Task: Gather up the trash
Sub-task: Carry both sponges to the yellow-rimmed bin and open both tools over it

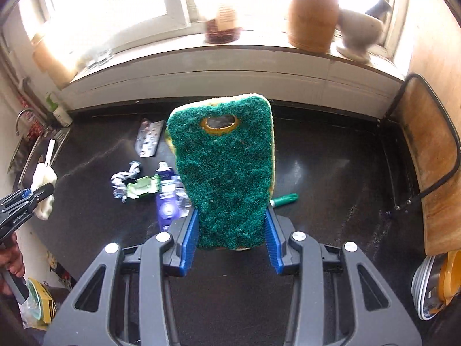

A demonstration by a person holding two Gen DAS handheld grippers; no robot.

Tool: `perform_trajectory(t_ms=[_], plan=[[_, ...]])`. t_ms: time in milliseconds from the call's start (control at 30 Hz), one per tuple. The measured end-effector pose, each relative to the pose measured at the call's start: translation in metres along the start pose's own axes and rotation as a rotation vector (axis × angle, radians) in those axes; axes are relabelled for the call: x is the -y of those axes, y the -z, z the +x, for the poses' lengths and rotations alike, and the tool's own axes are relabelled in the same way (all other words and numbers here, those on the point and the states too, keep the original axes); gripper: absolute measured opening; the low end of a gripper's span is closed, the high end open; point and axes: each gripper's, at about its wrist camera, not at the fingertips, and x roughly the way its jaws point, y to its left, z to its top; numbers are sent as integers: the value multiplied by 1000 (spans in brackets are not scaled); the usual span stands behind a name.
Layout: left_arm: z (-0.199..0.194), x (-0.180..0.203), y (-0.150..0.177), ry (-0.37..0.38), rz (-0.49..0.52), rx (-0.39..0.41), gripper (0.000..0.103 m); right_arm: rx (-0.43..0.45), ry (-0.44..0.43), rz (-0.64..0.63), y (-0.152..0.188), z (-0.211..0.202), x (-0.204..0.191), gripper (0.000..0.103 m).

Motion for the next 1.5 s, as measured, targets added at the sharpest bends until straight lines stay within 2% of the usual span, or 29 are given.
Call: perform_trajectory(t_ms=[133, 267, 400, 500, 633, 800, 867, 1000, 1167, 1200, 1233, 1267, 1300, 1367, 1500], plan=[[-20, -37, 19, -46, -63, 36, 26, 7, -79, -104, -6, 2, -60, 41], [-47, -92, 53, -129, -158, 71, 26, -10, -220, -272, -8, 12, -160, 42], [-78, -157, 112, -242, -291, 93, 26, -65, -388, -475, 7, 25, -274, 42], [-92, -205, 167, -308, -425, 71, 26, -131, -508, -619, 31, 37, -361, 43], [-93, -256, 243, -388, -603, 0, 26, -236, -632, -808, 82, 52, -466, 43], [-69, -298, 334, -408, -789, -96, 28, -399, -698, -989, 167, 70, -568, 44], [-51, -310, 364, -394, -851, -146, 28, -466, -694, -1040, 197, 84, -594, 44], [-16, -335, 413, -342, -964, -186, 28, -567, -658, -1107, 249, 117, -630, 46], [17, -347, 449, -304, -1004, -202, 35, -632, -608, -1157, 289, 150, -668, 48], [22, -348, 452, -293, -1005, -204, 42, -635, -602, -1169, 295, 156, -676, 51], [25, -350, 455, -288, -1003, -204, 59, -634, -596, -1181, 296, 164, -681, 53], [28, -352, 458, -296, -999, -210, 69, -634, -588, -1196, 299, 170, -680, 60], [31, -349, 458, -322, -995, -215, 79, -644, -581, -1204, 306, 173, -682, 72], [33, -348, 462, -342, -1005, -228, 80, -640, -558, -1207, 310, 179, -681, 77], [29, -348, 461, -337, -1020, -224, 80, -653, -580, -1196, 293, 177, -661, 78]])
